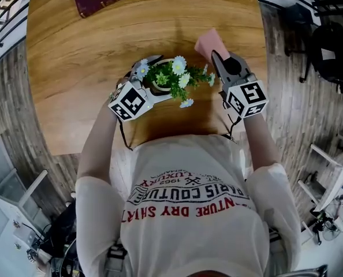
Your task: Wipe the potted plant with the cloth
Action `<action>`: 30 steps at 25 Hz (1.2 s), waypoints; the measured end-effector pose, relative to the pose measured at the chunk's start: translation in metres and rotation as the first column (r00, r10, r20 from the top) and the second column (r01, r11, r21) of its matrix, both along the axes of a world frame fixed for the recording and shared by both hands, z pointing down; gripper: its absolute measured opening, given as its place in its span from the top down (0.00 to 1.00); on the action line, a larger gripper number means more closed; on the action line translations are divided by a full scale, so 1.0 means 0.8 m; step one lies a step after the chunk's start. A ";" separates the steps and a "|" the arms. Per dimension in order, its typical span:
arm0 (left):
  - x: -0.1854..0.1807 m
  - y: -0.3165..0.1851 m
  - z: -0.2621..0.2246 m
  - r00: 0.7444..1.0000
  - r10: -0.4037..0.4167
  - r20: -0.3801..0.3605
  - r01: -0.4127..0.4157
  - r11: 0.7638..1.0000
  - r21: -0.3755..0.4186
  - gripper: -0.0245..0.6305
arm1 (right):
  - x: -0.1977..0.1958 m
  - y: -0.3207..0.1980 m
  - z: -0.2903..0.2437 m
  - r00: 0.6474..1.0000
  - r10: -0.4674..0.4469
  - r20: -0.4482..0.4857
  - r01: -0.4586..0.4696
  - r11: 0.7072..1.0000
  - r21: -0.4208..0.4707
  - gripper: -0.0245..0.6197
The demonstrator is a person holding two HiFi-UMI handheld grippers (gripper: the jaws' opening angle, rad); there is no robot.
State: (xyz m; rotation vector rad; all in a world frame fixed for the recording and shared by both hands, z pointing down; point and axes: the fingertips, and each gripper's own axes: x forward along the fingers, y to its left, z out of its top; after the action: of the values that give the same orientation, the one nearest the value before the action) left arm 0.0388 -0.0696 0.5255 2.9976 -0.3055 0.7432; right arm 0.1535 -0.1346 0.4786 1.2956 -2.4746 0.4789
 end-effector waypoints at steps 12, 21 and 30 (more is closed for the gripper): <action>-0.022 -0.004 0.017 0.994 -0.089 0.064 0.091 0.995 -0.040 0.16 | -0.008 0.022 -0.016 0.999 0.010 -0.040 -0.009 0.999 0.043 0.90; -0.062 0.010 -0.085 0.965 -0.253 -0.066 0.258 0.964 0.068 0.16 | -0.002 0.058 -0.085 0.994 0.090 -0.063 -0.083 0.991 0.110 0.90; -0.113 -0.005 -0.197 0.837 -0.512 -0.193 0.544 0.815 0.199 0.72 | -0.036 0.078 -0.146 0.997 0.067 -0.045 -0.056 0.975 0.213 0.90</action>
State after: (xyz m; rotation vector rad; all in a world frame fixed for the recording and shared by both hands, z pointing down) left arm -0.0515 -0.0736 0.3679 2.9070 -1.2488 0.4705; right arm 0.1244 -0.0723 0.3620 1.4493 -2.5021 0.1952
